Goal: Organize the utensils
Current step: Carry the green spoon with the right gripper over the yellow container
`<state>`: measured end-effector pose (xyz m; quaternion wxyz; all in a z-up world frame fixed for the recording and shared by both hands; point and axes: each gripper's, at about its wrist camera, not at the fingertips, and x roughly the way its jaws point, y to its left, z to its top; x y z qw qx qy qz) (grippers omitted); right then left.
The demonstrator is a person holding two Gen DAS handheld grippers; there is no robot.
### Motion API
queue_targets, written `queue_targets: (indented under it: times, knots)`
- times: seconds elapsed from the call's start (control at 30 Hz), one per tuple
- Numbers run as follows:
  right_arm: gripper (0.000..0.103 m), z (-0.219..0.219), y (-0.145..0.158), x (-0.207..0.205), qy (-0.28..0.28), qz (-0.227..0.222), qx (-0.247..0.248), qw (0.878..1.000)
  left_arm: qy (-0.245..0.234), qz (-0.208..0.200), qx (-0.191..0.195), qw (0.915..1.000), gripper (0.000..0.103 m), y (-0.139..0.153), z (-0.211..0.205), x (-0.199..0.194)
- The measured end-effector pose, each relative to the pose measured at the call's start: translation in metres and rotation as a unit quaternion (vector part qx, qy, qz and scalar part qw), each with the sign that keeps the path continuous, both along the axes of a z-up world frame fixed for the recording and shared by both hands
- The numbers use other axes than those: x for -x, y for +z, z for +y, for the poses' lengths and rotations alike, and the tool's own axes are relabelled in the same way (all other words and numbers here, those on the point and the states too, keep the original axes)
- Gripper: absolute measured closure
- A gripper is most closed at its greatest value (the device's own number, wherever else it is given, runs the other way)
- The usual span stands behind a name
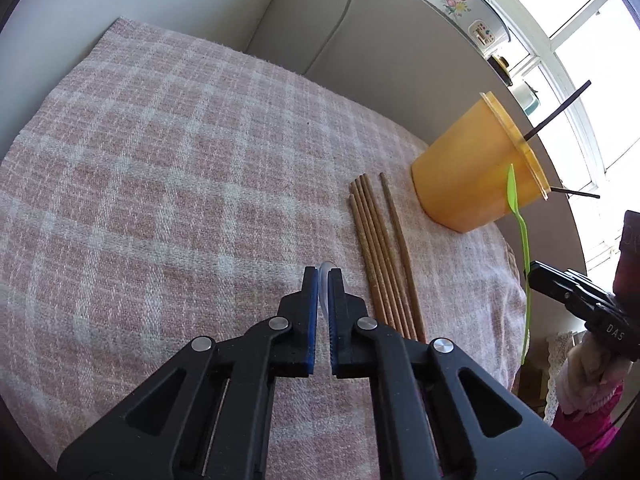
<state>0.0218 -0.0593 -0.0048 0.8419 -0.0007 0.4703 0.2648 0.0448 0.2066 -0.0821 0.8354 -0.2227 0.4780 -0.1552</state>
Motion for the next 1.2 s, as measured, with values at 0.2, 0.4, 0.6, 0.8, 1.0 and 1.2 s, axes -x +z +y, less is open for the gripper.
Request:
queue_targets:
  times: [0.2, 0.4, 0.6, 0.8, 1.0, 1.2]
  knots:
    - [0.099, -0.014, 0.007, 0.002, -0.021, -0.009, -0.012, 1.000, -0.004, -0.043, -0.004, 0.9990, 0.102, 0.036, -0.005, 0.008]
    - [0.099, -0.031, 0.019, 0.005, -0.043, -0.023, -0.027, 0.998, -0.011, -0.075, 0.007, 0.9971, 0.102, 0.064, -0.012, 0.015]
    - [0.099, -0.048, 0.041, 0.006, -0.064, -0.050, -0.040, 0.996, -0.031, -0.126, 0.012, 0.9915, 0.102, 0.104, -0.029, 0.020]
    - [0.099, -0.063, 0.063, 0.003, -0.082, -0.077, -0.054, 0.992, -0.047, -0.175, 0.013, 0.9834, 0.102, 0.141, -0.055, 0.012]
    - [0.099, -0.074, 0.077, -0.010, -0.098, -0.097, -0.065, 0.988, -0.061, -0.204, 0.018, 0.9770, 0.102, 0.170, -0.077, -0.007]
    - [0.099, -0.077, 0.093, -0.026, -0.106, -0.113, -0.077, 0.985, -0.068, -0.233, 0.010, 0.9701, 0.102, 0.199, -0.096, -0.025]
